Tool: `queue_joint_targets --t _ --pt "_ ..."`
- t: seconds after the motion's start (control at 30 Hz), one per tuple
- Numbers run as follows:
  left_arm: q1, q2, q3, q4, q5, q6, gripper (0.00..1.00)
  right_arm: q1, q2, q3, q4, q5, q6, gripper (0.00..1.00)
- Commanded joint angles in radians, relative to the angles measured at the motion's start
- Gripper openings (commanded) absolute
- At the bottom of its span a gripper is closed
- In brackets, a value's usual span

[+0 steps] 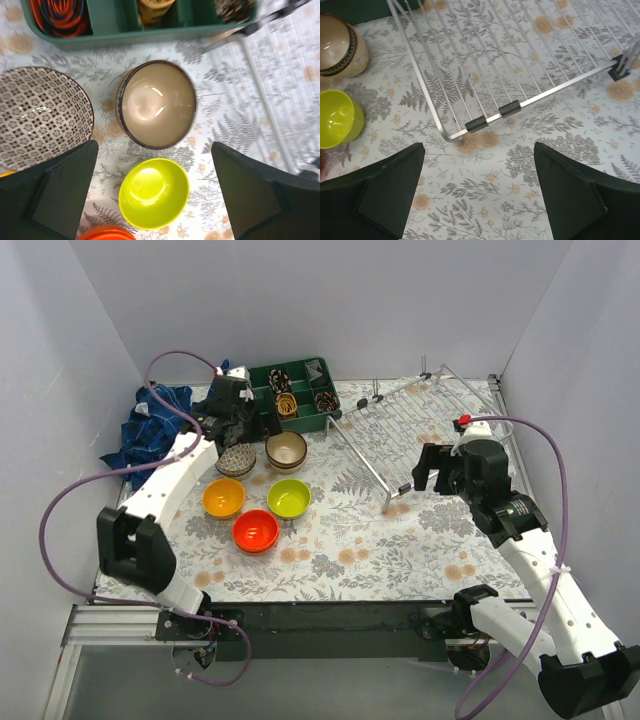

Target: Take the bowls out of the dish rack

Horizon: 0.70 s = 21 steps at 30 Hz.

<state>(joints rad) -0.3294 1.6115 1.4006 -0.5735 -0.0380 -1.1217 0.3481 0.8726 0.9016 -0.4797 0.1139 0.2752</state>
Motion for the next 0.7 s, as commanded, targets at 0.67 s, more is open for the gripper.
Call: queue_joint_targets --t 0.67 --pt "-0.002 -1.162 -0.313 -0.296 -0.171 -0.126 0.98 -0.004 -0.578 0.135 -0.368 0.302 -0.157 0.99"
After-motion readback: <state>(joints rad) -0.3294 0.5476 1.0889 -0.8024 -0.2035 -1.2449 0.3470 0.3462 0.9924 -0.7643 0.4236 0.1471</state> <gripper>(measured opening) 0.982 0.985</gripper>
